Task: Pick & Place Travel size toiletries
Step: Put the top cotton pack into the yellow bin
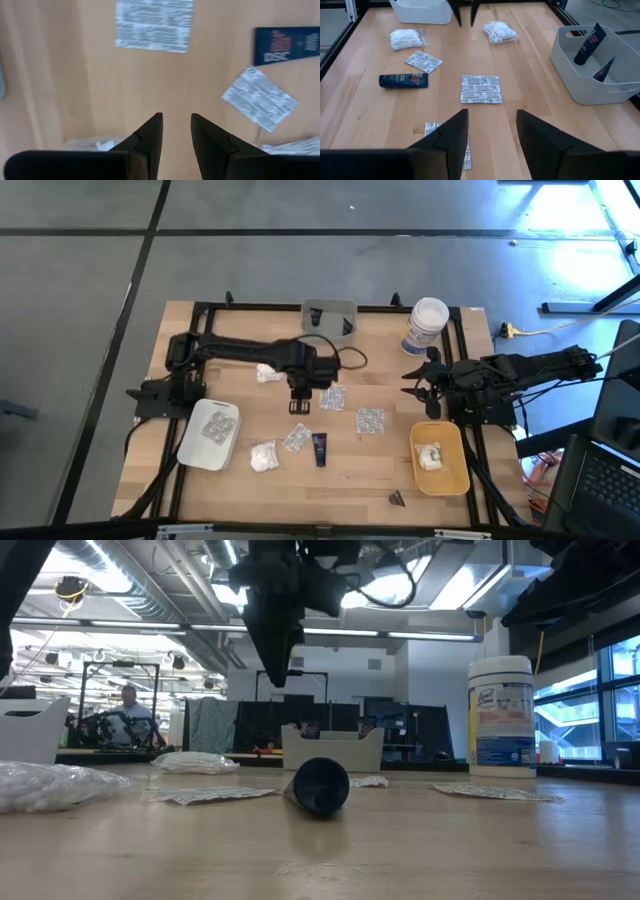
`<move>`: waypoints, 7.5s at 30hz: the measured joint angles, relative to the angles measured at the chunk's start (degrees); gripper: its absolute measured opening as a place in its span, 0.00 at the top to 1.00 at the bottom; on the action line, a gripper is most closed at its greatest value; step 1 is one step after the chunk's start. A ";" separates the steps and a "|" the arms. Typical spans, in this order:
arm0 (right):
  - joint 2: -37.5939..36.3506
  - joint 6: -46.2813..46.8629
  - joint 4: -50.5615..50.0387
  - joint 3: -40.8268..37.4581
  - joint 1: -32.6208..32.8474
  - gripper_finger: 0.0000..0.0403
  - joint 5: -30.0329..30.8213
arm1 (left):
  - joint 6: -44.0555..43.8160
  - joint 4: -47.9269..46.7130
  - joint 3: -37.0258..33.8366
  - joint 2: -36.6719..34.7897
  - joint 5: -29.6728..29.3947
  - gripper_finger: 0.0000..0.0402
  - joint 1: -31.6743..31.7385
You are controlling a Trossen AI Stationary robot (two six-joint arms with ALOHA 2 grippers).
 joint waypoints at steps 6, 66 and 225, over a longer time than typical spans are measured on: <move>0.00 0.00 0.00 0.00 0.00 0.61 0.01 | -0.19 1.29 -1.74 -0.89 -0.02 0.76 -2.79; 0.00 0.00 0.04 -0.02 0.00 0.64 0.02 | 3.93 31.89 -32.50 -22.68 -3.78 0.76 -24.32; 0.02 0.00 0.04 -0.02 0.00 0.64 0.00 | -44.16 2.21 -19.83 12.35 -38.37 0.99 -5.23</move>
